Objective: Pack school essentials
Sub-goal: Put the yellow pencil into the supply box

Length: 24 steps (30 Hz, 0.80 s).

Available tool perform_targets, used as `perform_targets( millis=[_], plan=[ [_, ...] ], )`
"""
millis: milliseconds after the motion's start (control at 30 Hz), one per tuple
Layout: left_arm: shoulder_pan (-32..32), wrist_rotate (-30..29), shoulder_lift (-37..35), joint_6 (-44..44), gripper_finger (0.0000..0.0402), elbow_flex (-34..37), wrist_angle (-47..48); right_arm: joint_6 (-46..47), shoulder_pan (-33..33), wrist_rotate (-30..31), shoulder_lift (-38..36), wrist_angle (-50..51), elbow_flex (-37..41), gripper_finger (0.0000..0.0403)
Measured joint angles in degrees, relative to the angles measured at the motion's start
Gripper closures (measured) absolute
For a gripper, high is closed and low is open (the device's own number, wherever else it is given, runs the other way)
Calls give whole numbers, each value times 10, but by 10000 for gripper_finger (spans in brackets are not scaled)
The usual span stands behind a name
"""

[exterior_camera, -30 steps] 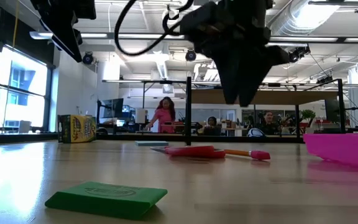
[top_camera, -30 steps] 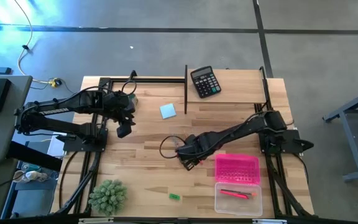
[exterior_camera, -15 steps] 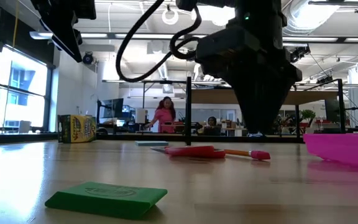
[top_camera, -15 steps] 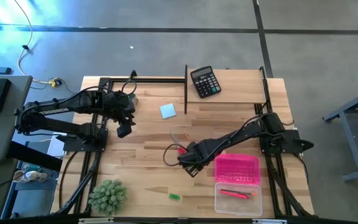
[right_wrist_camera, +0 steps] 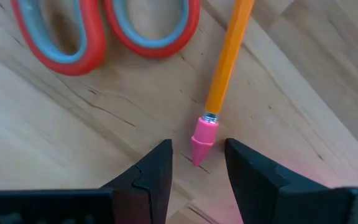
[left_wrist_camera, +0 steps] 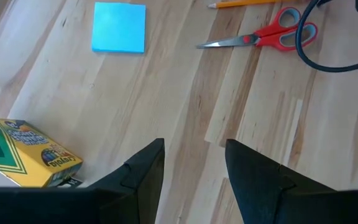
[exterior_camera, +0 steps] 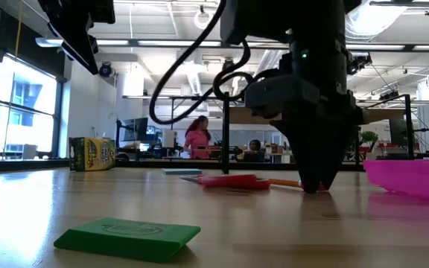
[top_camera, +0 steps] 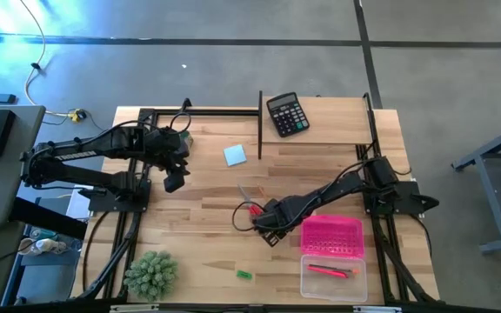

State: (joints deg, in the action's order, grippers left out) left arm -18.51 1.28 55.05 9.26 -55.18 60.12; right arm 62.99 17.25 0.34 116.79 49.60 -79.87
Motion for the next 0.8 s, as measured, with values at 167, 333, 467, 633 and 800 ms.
perform_targets(
  millis=[167, 333, 467, 633, 800],
  plan=[
    [0, 0, 0, 2, 243, 0, 0, 0, -5, -9, -1, -6, 2, 281],
    [0, -2, 0, 2, 243, 0, 0, 2, -9, -21, -1, -4, 3, 333],
    [0, -2, 0, 1, 243, 0, 0, 6, -9, -21, -1, -4, 3, 370],
    [0, -2, 0, 0, 243, 0, 0, 13, -8, -21, -1, -4, 3, 389],
    [0, -2, 0, 1, 243, 0, 0, 13, -2, -18, -2, -4, 2, 391]
  ],
)
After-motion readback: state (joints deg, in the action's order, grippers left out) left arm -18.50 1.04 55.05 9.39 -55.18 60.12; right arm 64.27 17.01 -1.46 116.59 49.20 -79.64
